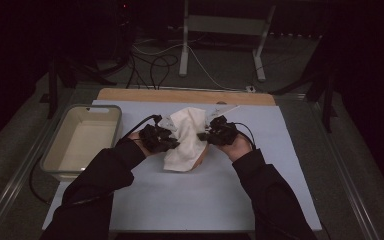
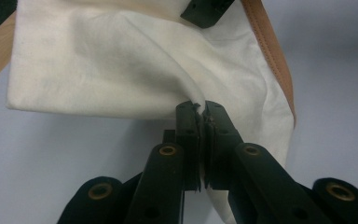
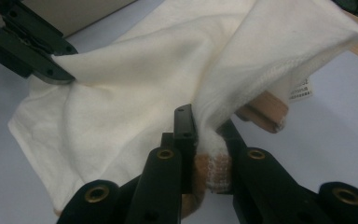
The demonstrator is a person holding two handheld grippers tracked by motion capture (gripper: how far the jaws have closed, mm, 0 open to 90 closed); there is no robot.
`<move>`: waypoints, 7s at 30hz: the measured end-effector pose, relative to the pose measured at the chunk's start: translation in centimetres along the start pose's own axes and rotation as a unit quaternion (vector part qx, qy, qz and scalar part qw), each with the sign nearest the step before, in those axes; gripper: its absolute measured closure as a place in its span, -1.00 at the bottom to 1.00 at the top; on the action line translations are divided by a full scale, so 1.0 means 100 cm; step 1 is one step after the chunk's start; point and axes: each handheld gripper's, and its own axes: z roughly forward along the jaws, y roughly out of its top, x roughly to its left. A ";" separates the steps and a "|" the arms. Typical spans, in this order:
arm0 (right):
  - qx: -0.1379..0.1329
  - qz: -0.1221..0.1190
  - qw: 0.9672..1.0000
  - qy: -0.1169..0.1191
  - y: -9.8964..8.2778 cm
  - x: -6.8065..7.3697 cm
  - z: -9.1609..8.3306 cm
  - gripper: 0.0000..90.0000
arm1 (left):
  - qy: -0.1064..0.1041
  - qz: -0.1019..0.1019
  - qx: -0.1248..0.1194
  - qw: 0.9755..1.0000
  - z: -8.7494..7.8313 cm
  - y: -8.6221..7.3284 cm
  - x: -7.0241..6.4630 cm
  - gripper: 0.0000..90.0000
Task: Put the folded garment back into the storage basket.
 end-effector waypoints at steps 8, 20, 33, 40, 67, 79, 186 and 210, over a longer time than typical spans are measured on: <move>0.002 -0.008 1.000 0.008 0.010 0.009 0.007 0.86 | 0.008 -0.008 0.003 1.000 -0.012 -0.010 0.004 0.94; 0.002 -0.019 1.000 0.021 0.022 0.022 0.018 0.86 | 0.017 -0.012 0.013 1.000 -0.029 -0.020 0.007 0.94; 0.006 -0.042 0.999 0.030 0.044 0.042 0.033 0.86 | 0.033 -0.025 0.017 0.999 -0.052 -0.038 0.016 0.94; 0.003 -0.050 0.998 0.035 0.053 0.050 0.039 0.86 | 0.037 -0.029 0.021 0.999 -0.064 -0.045 0.019 0.94; -0.005 -0.076 0.995 0.063 0.098 0.088 0.065 0.86 | 0.060 -0.061 0.031 0.996 -0.113 -0.077 0.040 0.94; -0.009 -0.087 0.993 0.077 0.119 0.108 0.078 0.86 | 0.082 -0.085 0.029 0.993 -0.140 -0.097 0.049 0.94; -0.021 -0.117 0.991 0.058 0.102 0.087 0.090 -0.79 | 0.042 -0.098 0.025 0.994 -0.091 -0.101 0.060 -0.99; -0.005 -0.098 0.994 0.046 0.051 0.054 0.062 -0.78 | -0.011 -0.025 0.035 0.999 -0.033 -0.065 0.015 -0.99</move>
